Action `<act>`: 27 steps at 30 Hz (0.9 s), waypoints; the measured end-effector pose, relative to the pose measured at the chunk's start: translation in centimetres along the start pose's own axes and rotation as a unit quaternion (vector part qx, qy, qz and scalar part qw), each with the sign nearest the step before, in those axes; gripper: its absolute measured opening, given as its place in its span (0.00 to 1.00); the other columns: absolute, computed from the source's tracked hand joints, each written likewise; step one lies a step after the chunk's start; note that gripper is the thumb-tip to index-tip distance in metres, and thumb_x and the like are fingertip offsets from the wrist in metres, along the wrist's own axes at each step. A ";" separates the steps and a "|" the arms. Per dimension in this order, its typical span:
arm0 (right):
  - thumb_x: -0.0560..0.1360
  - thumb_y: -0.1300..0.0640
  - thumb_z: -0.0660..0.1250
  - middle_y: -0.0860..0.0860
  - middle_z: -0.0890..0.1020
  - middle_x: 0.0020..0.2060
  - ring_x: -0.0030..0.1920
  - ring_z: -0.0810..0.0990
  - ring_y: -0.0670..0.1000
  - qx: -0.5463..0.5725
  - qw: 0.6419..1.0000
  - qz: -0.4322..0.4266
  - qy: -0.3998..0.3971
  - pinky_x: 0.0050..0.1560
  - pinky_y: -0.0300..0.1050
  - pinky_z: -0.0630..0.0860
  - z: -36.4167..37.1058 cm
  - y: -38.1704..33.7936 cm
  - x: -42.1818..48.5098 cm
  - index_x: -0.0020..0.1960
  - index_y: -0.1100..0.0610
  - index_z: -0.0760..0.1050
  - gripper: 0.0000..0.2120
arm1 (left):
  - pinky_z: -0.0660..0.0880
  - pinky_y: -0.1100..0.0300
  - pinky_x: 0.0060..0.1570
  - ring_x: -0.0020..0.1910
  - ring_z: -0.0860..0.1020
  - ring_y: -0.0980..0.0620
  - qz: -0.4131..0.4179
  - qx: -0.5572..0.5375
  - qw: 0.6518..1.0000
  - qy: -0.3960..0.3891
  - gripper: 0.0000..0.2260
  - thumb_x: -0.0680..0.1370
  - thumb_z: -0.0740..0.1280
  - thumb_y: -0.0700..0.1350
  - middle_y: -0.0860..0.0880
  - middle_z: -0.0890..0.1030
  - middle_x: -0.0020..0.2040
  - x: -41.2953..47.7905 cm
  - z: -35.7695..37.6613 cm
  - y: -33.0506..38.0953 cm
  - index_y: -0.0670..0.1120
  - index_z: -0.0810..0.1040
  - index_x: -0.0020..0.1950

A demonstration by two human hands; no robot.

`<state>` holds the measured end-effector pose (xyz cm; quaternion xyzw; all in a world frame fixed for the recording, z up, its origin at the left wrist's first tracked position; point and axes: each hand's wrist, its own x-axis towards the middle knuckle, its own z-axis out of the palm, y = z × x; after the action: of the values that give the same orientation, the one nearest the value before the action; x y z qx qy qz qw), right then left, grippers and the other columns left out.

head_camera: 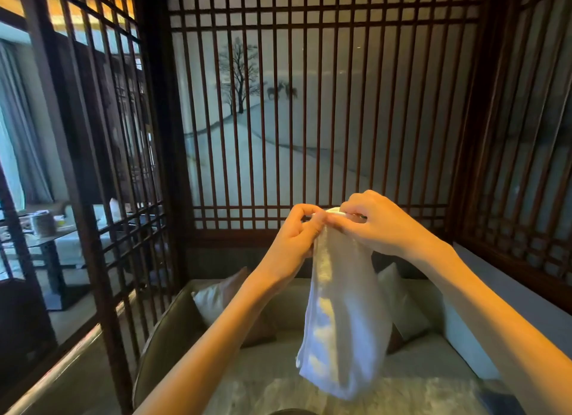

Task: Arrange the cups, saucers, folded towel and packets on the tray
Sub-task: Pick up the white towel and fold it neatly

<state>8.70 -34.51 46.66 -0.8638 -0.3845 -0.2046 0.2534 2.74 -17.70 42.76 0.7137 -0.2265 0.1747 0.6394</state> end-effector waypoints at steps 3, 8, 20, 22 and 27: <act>0.77 0.40 0.62 0.51 0.76 0.31 0.34 0.72 0.48 -0.018 1.000 -0.012 0.009 0.36 0.41 0.68 0.2 -0.2 -0.1 0.34 0.51 0.75 0.19 | 0.82 0.52 0.50 0.51 0.84 0.46 0.008 0.032 0.999 0.001 0.13 0.77 0.65 0.50 0.39 0.82 0.54 0.1 -0.2 -0.4 0.47 0.70 0.58; 0.72 0.31 0.58 0.50 0.76 0.40 0.44 0.72 0.48 -0.003 0.997 -0.030 -0.067 0.44 0.44 0.70 0.3 0.7 0.1 0.35 0.48 0.76 0.22 | 0.79 0.61 0.44 0.46 0.80 0.56 0.045 0.186 0.981 0.031 0.03 0.83 0.59 0.48 0.49 0.79 0.47 1.0 -2.0 -0.7 0.55 0.71 0.53; 0.75 0.56 0.73 0.46 0.85 0.46 0.48 0.84 0.45 0.203 0.979 0.009 0.022 0.49 0.41 0.83 1.3 4.9 -1.4 0.57 0.50 0.82 0.11 | 0.73 0.76 0.39 0.42 0.77 0.61 0.035 0.341 0.936 0.078 0.05 0.84 0.54 0.47 0.56 0.75 0.44 1.3 -7.1 -2.9 0.50 0.69 0.55; 0.74 0.55 0.74 0.43 0.85 0.47 0.49 0.84 0.43 0.204 0.976 0.013 0.072 0.51 0.35 0.80 1.2 4.8 -1.2 0.63 0.49 0.79 0.18 | 0.72 0.78 0.39 0.41 0.77 0.65 0.058 0.341 0.934 0.091 0.05 0.84 0.53 0.48 0.56 0.75 0.43 1.2 -7.0 -3.1 0.51 0.67 0.55; 0.72 0.54 0.75 0.42 0.84 0.44 0.45 0.82 0.40 0.217 0.966 0.038 0.137 0.45 0.31 0.79 0.6 4.4 -1.0 0.48 0.46 0.81 0.07 | 0.72 0.80 0.40 0.45 0.77 0.60 0.075 0.314 0.940 0.108 0.04 0.85 0.53 0.46 0.59 0.74 0.46 1.8 -5.8 -2.5 0.52 0.65 0.58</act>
<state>11.60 -37.24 44.41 -0.7655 -0.3487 -0.2227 0.4927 5.84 -11.91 42.34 0.8361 -0.1427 0.3603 0.3883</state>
